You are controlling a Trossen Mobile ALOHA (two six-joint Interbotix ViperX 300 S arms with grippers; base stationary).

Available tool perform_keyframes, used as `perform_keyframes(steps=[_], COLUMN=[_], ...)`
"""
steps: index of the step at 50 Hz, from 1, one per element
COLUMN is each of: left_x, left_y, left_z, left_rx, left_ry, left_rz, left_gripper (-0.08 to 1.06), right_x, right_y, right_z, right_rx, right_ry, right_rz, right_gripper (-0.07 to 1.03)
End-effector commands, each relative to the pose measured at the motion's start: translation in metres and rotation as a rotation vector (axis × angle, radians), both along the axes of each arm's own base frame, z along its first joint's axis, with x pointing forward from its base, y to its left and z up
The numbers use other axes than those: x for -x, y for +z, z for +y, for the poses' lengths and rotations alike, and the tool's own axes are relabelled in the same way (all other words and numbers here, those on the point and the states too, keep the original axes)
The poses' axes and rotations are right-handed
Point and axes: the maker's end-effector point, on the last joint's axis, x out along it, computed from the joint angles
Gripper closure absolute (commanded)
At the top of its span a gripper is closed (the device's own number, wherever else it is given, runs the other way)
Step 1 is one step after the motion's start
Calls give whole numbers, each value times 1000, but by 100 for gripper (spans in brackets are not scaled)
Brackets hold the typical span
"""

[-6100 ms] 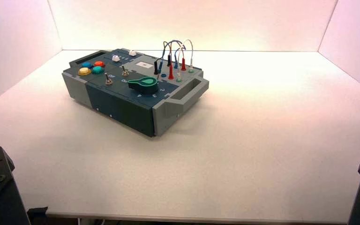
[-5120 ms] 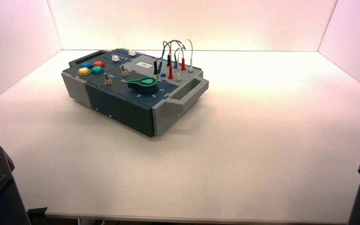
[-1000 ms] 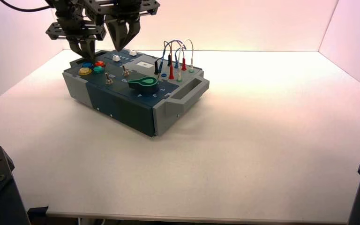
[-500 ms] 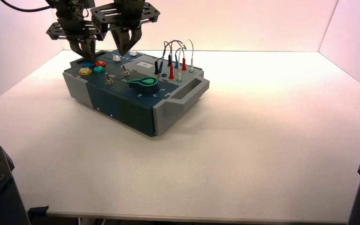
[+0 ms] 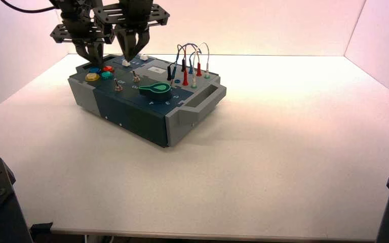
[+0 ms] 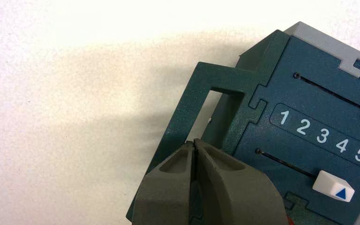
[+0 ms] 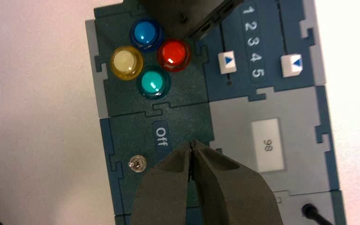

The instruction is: Flip the top switch on with the right gripper.

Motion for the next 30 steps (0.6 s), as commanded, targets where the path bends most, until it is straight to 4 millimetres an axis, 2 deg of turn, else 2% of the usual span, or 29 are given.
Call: perform_keyframes(steps=[1,30], left_x=[8,10], left_y=[-21,-26], left_z=[2,3], left_rx=[-2,-4], left_ry=[1,-1], left_rz=[46,59], left_gripper=[101,101], right_x=[2,-3], right_y=[14,4], right_z=[6,9], right_rx=[-25,-18], right_ry=[10,8], right_rz=[-18,-15], right_gripper=[98,98])
